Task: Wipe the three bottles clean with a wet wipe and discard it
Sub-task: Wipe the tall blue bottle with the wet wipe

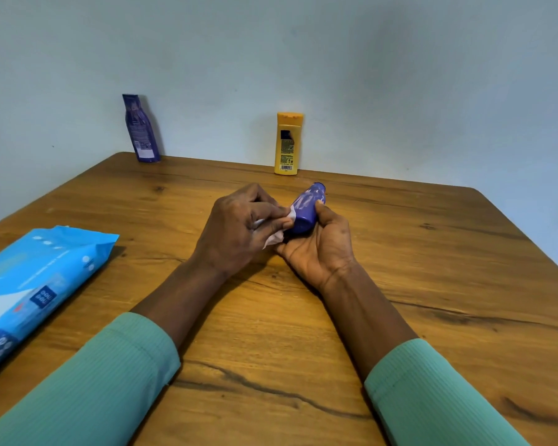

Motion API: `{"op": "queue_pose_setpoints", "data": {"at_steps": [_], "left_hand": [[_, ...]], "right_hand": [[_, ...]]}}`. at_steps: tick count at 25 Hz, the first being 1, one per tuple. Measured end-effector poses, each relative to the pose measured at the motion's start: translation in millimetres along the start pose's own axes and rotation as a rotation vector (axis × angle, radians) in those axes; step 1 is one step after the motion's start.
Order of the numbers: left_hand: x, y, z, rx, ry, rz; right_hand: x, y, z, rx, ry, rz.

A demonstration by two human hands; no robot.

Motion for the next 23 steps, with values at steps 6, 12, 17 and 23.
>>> {"op": "queue_pose_setpoints", "data": {"at_steps": [6, 12, 17, 23], "left_hand": [[-0.9, -8.7, 3.2, 0.014, 0.001, -0.087], [-23.9, -40.8, 24.5, -0.574, 0.149, -0.665], [-36.4, -43.8, 49.3, -0.895, 0.064, -0.899], [-30.8, -35.8, 49.6, -0.889, 0.012, -0.836]], "right_hand": [[-3.8, -3.9, -6.4, 0.117, 0.031, 0.003], [-1.5, -7.5, 5.7, 0.033, -0.049, -0.067], [-6.1, -11.8, 7.0, -0.048, -0.023, -0.139], [-5.2, -4.9, 4.0, -0.013, -0.052, -0.053]]}}
Point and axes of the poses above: each hand's wrist, its own x-axis towards the middle knuckle, its own z-axis out of the palm, y = z × x, the point moved 10 cm from there along x, towards the middle knuckle, and after that the axes turned 6 degrees about x, right-handed, at the moved point
